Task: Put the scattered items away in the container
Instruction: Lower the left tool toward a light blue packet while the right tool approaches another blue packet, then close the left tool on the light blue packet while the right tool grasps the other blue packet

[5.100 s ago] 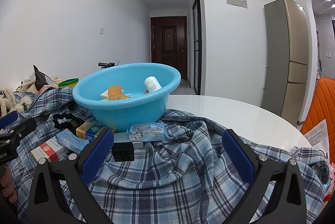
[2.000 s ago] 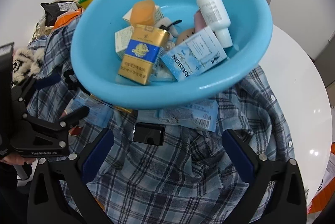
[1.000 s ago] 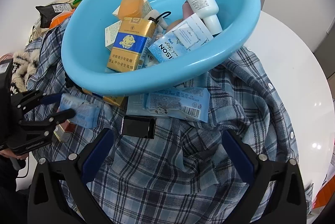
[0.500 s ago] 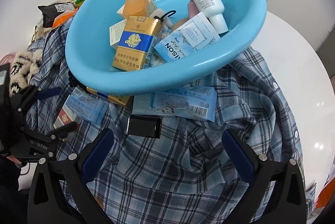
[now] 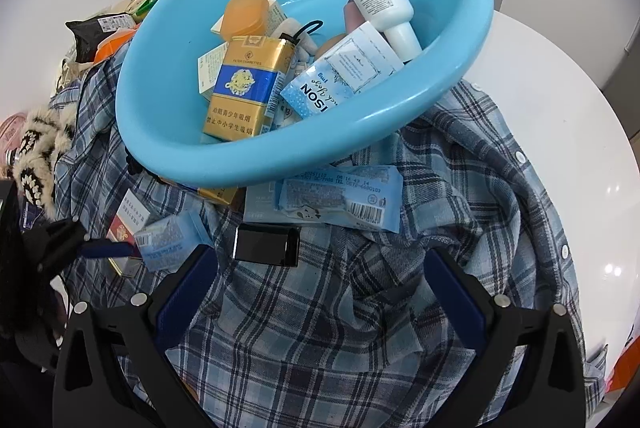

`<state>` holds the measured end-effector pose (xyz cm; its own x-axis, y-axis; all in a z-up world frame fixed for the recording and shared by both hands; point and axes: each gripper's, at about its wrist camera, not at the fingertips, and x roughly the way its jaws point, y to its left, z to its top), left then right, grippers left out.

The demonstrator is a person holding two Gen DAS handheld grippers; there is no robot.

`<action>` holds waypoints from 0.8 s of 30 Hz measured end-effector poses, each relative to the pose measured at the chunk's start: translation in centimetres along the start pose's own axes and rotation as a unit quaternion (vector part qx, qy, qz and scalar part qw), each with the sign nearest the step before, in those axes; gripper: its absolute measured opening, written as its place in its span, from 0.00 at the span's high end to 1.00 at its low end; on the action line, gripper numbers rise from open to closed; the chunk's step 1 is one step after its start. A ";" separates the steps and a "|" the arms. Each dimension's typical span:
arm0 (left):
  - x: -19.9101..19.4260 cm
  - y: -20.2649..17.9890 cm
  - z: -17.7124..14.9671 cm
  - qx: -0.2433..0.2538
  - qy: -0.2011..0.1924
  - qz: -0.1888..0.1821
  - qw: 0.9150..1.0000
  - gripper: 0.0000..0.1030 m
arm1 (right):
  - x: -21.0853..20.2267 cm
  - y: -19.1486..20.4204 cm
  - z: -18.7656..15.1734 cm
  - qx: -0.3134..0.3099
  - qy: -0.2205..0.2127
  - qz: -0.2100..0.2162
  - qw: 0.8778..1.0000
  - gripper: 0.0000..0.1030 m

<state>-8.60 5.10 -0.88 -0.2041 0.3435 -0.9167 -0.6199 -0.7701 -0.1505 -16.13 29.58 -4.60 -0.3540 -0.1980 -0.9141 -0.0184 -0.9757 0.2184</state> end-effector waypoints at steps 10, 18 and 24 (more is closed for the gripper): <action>3.3 2.5 1.9 0.043 0.028 0.057 0.997 0.22 | 0.1 -0.1 -0.3 -0.004 0.004 0.003 1.000 0.00; 5.7 1.8 4.0 0.083 0.033 0.057 0.994 0.38 | 0.0 -0.3 -0.3 0.000 0.004 -0.004 1.000 0.00; 4.4 3.5 4.8 0.043 0.018 0.047 0.998 0.66 | -0.6 -0.8 -0.7 -0.003 0.001 -0.009 1.000 0.00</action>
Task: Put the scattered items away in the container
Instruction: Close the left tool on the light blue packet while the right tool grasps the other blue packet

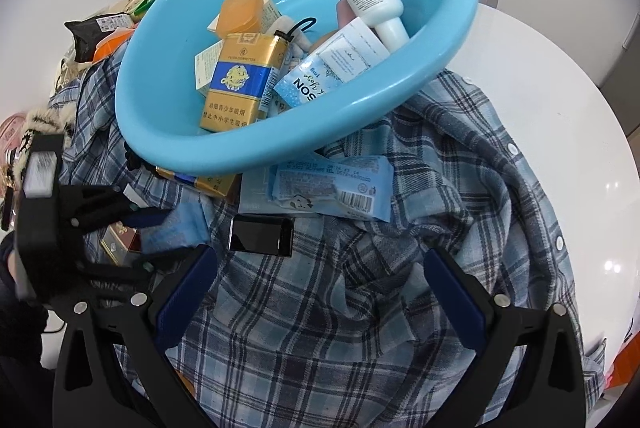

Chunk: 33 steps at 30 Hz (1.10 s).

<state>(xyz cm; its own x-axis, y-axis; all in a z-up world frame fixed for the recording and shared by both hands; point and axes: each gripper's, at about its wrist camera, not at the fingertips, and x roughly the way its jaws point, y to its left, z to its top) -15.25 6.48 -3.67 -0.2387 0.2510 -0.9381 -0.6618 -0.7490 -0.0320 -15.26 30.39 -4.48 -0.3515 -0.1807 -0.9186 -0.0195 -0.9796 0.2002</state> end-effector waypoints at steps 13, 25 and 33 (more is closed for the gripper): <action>-1.9 1.6 -0.2 -0.035 -0.020 0.030 0.999 0.66 | 2.1 1.1 1.2 -0.005 -0.043 -0.023 0.999 0.00; -2.1 1.0 -1.1 -0.036 -0.029 0.024 0.999 0.65 | 5.0 0.5 1.5 0.000 -0.051 -0.045 0.998 0.41; -1.5 1.8 -0.5 -0.040 -0.029 0.023 0.998 0.65 | 1.8 1.0 -0.9 -0.032 -0.059 -0.042 0.997 0.42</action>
<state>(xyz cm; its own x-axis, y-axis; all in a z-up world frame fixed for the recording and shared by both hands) -15.74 4.49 -2.51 -0.3105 0.2483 -0.9175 -0.5907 -0.8067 -0.0184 -15.10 28.95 -6.27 -0.4584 -0.0901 -0.8842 0.0052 -0.9951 0.0987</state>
